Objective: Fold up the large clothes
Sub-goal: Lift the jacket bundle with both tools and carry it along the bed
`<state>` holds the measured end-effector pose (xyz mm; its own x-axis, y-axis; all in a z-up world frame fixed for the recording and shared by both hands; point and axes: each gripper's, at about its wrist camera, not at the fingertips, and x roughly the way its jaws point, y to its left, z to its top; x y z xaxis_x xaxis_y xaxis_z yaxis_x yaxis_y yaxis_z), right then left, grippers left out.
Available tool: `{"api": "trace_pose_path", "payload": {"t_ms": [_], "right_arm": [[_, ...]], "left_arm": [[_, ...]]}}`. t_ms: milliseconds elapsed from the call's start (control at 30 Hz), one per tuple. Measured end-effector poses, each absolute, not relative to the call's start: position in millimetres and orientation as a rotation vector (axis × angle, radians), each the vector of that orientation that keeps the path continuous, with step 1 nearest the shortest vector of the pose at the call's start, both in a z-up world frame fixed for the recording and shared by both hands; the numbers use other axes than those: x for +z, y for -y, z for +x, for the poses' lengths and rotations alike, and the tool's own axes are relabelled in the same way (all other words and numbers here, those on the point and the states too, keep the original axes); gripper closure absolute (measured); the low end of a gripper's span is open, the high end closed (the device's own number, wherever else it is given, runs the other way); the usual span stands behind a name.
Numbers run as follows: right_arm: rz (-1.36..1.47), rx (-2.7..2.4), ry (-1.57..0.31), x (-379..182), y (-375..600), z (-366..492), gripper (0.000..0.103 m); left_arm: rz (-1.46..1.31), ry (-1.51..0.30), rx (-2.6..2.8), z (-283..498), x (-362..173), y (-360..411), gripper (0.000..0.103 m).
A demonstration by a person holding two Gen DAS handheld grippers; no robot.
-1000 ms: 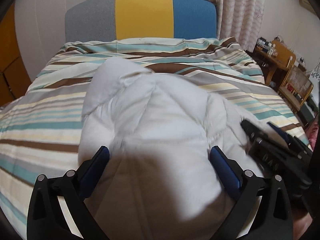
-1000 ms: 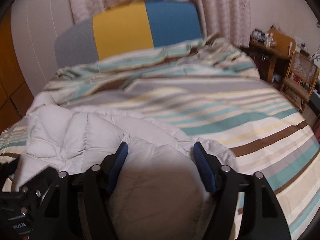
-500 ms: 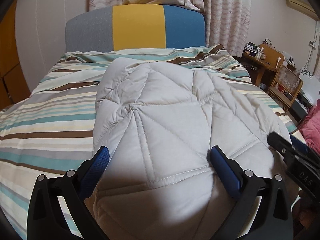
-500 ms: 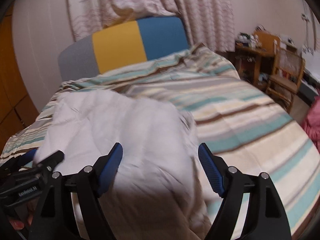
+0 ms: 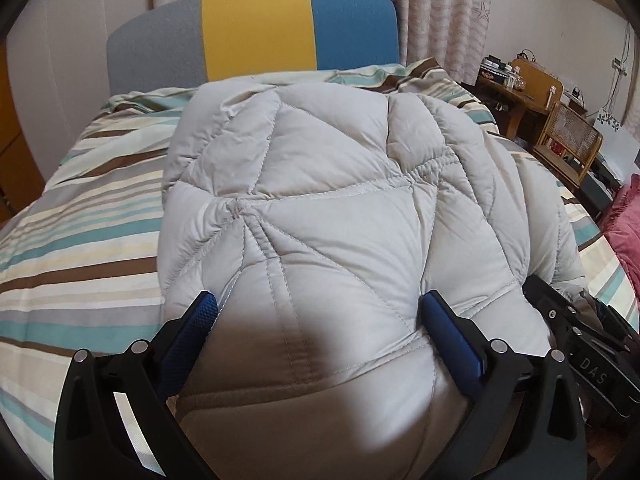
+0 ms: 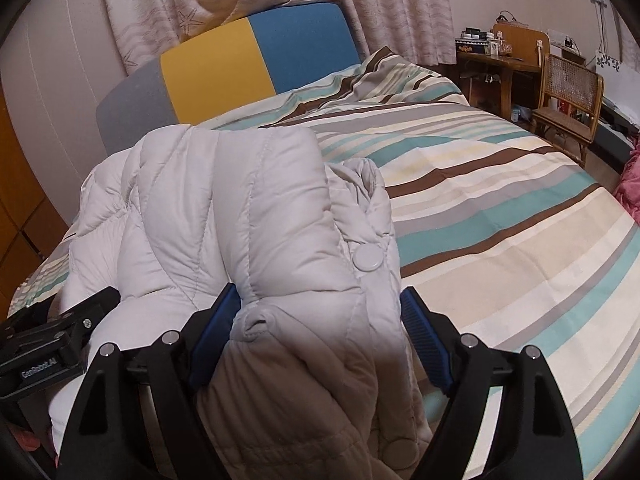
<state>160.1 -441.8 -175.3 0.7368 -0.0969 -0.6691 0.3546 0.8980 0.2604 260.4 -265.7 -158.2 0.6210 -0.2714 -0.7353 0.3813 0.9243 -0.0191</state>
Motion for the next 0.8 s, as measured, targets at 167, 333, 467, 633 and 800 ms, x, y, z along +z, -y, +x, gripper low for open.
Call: {"api": "trace_pose_path", "payload": {"t_ms": [167,333,467,633,800], "right_arm": [[0.414,-0.264,-0.709,-173.7,441.1,156.4,0.022],[0.47,-0.271,-0.723,-164.5,441.0,146.3,0.021],[0.477,-0.268,-0.721,-158.9,437.5,132.4,0.021],[0.472,-0.253,-0.749,-164.7,438.0,135.8,0.017],[0.438,-0.21,-0.802,-158.9,442.1,144.3,0.015]], "left_arm": [[0.135,-0.768,-0.362,232.5,-146.7,254.8,0.003],[0.105,-0.785,-0.381,213.5,-138.0,245.9,0.003],[0.16,-0.775,-0.402,206.4,-146.1,246.6,0.003],[0.206,-0.8,-0.423,207.4,-151.5,249.7,0.003],[0.079,-0.888,-0.462,220.2,-138.9,226.8,0.003]]}}
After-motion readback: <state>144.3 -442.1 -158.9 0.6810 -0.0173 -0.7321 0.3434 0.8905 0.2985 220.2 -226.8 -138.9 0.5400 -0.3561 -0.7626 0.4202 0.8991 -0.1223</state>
